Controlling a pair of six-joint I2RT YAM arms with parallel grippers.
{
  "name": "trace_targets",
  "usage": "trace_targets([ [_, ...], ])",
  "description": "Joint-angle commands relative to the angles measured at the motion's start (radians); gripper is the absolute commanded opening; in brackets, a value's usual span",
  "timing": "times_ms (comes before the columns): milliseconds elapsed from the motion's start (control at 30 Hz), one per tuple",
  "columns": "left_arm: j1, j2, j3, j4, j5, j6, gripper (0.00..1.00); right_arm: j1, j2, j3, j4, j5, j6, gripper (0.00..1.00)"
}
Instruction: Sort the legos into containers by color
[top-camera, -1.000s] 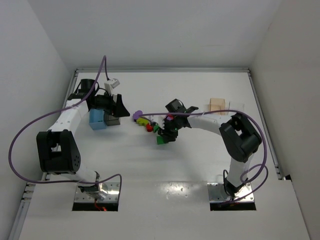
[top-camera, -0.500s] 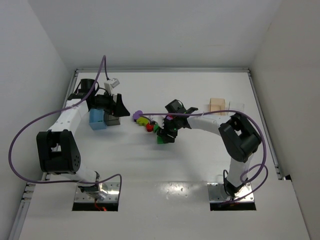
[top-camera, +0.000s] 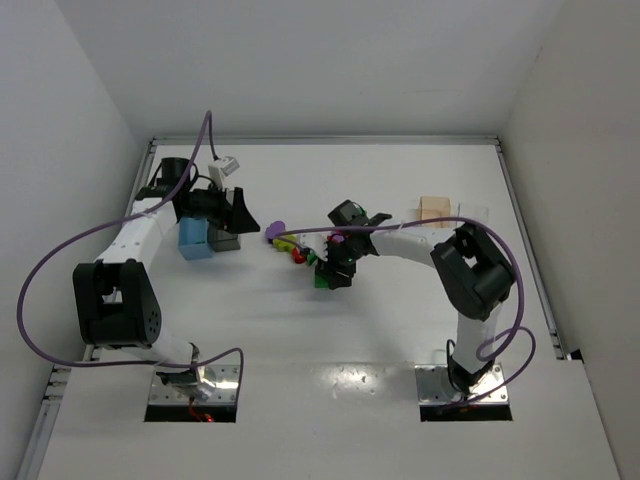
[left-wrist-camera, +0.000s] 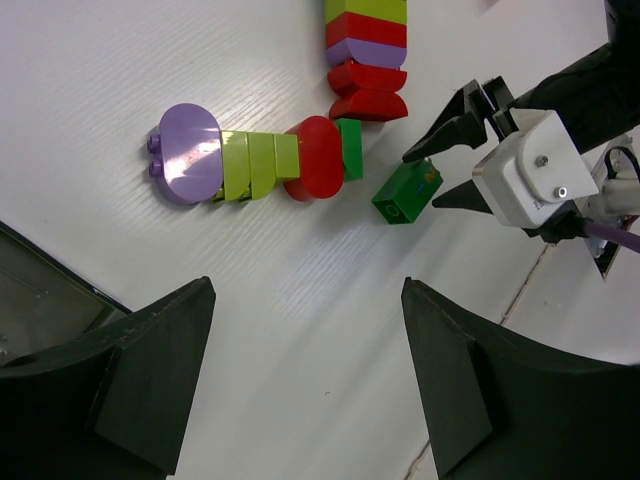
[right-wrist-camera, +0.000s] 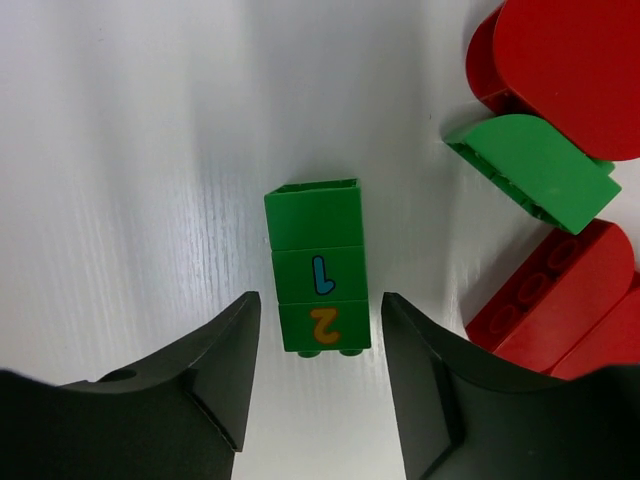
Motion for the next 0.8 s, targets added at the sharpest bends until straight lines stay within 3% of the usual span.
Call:
trace_targets([
  [0,0.011,-0.011,0.033,0.025,0.033,0.002,0.82,0.005,0.005,0.041,-0.006,-0.019,-0.026,0.52],
  [167,0.011,-0.011,0.033,0.025,0.033,0.011,0.82,0.005,0.025,0.062,-0.026,-0.010,-0.035,0.36],
  [467,0.011,-0.011,0.024,0.025,0.033,0.011,0.82,0.005,0.034,0.082,-0.077,-0.009,-0.074,0.52],
  [567,0.011,-0.011,0.024,0.025,0.033,0.011,0.82,0.005,0.034,0.082,-0.086,-0.009,-0.074,0.52],
  [700,0.011,-0.011,0.024,0.025,0.033,0.011,0.82,0.005,0.034,0.082,-0.077,-0.009,-0.074,0.42],
  [767,0.011,-0.011,0.024,0.025,0.033,0.011,0.82,0.005,0.034,0.082,-0.077,-0.009,-0.074,0.42],
])
